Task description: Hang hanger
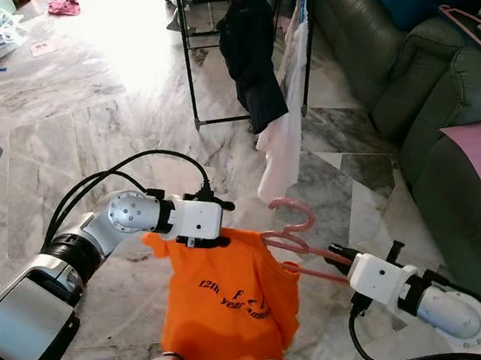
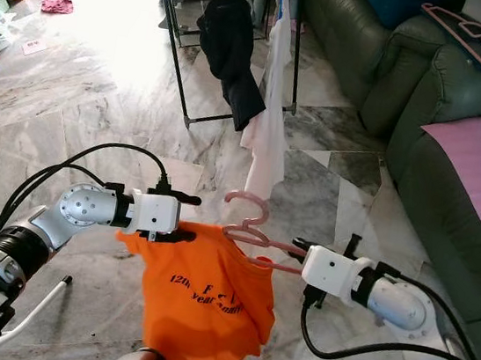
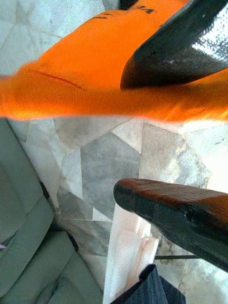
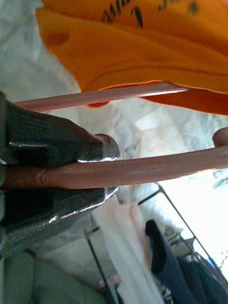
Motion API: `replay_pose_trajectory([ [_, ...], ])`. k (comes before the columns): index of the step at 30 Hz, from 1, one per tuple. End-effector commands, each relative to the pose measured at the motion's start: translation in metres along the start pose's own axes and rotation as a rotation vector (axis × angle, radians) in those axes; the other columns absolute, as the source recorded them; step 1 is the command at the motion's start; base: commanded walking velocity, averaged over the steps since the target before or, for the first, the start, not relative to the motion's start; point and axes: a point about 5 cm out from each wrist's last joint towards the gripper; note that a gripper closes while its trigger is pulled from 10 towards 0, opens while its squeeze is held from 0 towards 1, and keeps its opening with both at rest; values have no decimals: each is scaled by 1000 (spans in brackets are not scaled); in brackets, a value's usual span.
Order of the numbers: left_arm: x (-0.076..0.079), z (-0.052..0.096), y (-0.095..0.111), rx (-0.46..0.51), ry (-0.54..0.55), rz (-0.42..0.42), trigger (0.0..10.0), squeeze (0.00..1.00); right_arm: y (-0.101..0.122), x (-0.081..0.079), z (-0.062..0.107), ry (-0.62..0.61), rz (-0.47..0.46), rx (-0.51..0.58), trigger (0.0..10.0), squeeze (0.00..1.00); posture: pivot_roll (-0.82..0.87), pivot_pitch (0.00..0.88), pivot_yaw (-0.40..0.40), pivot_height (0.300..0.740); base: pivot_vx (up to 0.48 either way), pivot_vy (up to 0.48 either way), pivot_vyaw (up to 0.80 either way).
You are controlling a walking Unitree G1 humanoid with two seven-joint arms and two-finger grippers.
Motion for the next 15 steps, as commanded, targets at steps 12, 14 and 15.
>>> replay_pose_trajectory([
  [12,15,-3,-9,-53,-116,39,5098,0,2,6,-5,-89,72,11,10000,0,-51,227,95,740,0,0,0],
  [14,17,-4,-9,-58,-121,41,10000,0,3,5,-5,-96,69,18,10000,0,-53,230,96,740,0,0,0],
  [15,17,-5,-9,-58,-123,42,10000,0,3,4,-5,-97,68,21,10000,0,-54,231,96,740,0,0,0],
])
Point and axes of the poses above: a point about 5 cm out from each wrist's last joint towards the gripper, its own z axis pointing back from the gripper into the wrist, its own y axis along the axis of the wrist's last joint, x = y × z, and after that the axes turned 1 degree about -z, right-handed
